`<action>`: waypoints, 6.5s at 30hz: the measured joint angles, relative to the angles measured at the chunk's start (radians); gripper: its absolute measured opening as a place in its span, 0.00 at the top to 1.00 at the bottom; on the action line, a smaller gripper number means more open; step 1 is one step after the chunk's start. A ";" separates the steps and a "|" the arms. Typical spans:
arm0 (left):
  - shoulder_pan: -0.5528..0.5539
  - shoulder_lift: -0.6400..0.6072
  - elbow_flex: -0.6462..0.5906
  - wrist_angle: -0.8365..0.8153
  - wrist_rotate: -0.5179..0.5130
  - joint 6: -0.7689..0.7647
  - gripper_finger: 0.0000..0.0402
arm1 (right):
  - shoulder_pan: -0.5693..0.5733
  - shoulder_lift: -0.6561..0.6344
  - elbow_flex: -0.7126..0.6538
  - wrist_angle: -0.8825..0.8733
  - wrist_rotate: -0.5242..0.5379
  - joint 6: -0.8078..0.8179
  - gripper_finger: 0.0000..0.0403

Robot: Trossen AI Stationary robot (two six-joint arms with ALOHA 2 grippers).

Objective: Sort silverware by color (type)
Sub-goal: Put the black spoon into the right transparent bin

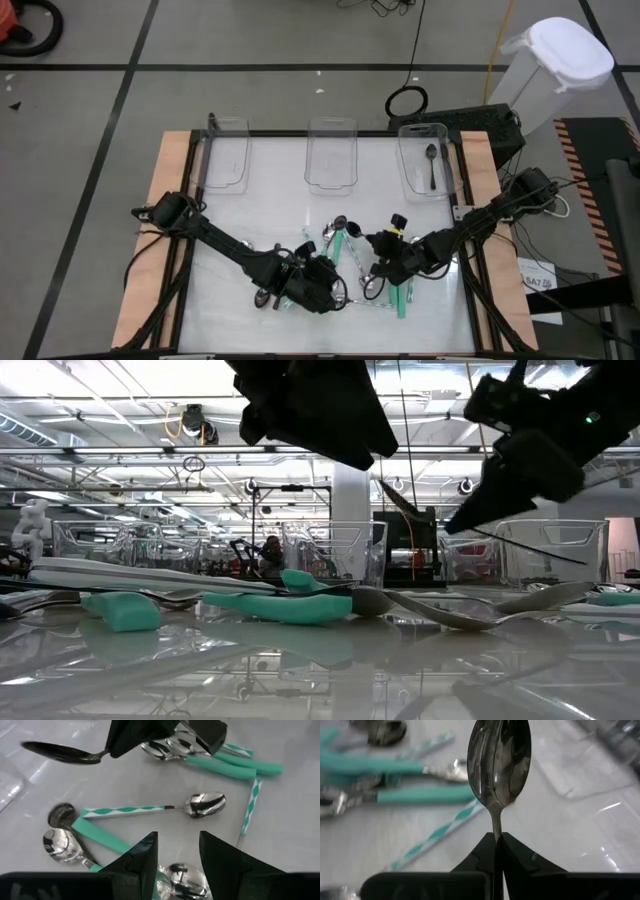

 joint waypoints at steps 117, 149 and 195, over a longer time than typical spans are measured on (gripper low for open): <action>0.103 0.187 0.003 0.675 0.057 0.291 0.99 | 0.227 -0.231 -0.062 0.506 0.013 -0.404 0.61; 0.146 0.187 0.003 0.613 0.253 0.249 0.97 | 0.200 -0.164 -0.062 0.498 0.007 -0.372 0.97; 0.155 -0.039 0.003 0.096 0.056 0.293 0.54 | -0.432 -0.907 -0.063 -0.236 0.008 -0.444 0.99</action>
